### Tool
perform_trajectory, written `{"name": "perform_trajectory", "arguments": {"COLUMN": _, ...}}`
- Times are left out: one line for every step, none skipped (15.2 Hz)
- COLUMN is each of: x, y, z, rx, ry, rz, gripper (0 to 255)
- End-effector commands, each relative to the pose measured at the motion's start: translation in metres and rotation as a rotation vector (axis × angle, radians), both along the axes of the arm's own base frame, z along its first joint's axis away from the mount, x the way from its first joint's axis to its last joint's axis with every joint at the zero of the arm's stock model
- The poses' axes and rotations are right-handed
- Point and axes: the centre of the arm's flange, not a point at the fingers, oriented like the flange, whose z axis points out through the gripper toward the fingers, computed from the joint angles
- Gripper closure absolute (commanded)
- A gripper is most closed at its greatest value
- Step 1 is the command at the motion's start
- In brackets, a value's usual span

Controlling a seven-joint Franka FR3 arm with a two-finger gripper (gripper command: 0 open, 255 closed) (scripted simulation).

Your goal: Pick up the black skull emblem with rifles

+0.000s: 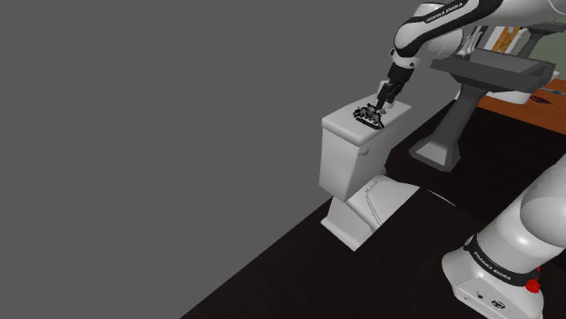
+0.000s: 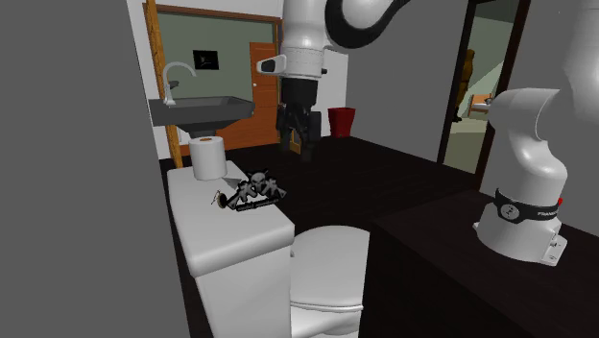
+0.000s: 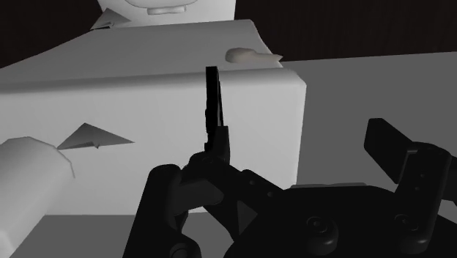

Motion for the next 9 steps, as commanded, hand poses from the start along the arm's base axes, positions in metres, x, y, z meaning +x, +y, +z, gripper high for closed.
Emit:
{"name": "perform_trajectory", "arguments": {"x": 0.012, "y": -0.019, "z": -0.017, "rx": -0.002, "ry": -0.002, "rz": -0.004, "gripper": 0}}
{"name": "perform_trajectory", "arguments": {"x": 0.018, "y": -0.029, "z": -0.024, "rx": -0.002, "ry": -0.003, "rz": -0.006, "gripper": 0}}
{"name": "perform_trajectory", "arguments": {"x": 0.025, "y": -0.038, "z": -0.03, "rx": -0.003, "ry": -0.003, "rz": -0.008, "gripper": 0}}
{"name": "perform_trajectory", "arguments": {"x": 0.031, "y": -0.047, "z": -0.037, "rx": -0.003, "ry": -0.004, "rz": -0.01, "gripper": 0}}
{"name": "perform_trajectory", "arguments": {"x": 0.037, "y": -0.057, "z": -0.044, "rx": -0.003, "ry": -0.005, "rz": -0.012, "gripper": 0}}
{"name": "perform_trajectory", "arguments": {"x": 0.039, "y": -0.06, "z": -0.046, "rx": -0.004, "ry": -0.006, "rz": -0.013, "gripper": 0}}
{"name": "perform_trajectory", "arguments": {"x": 0.039, "y": -0.06, "z": -0.052, "rx": -0.004, "ry": -0.006, "rz": -0.013, "gripper": 0}}
{"name": "perform_trajectory", "arguments": {"x": 0.039, "y": -0.06, "z": -0.057, "rx": -0.004, "ry": -0.006, "rz": -0.013, "gripper": 0}}
{"name": "perform_trajectory", "arguments": {"x": 0.039, "y": -0.06, "z": -0.062, "rx": -0.004, "ry": -0.006, "rz": -0.013, "gripper": 0}}
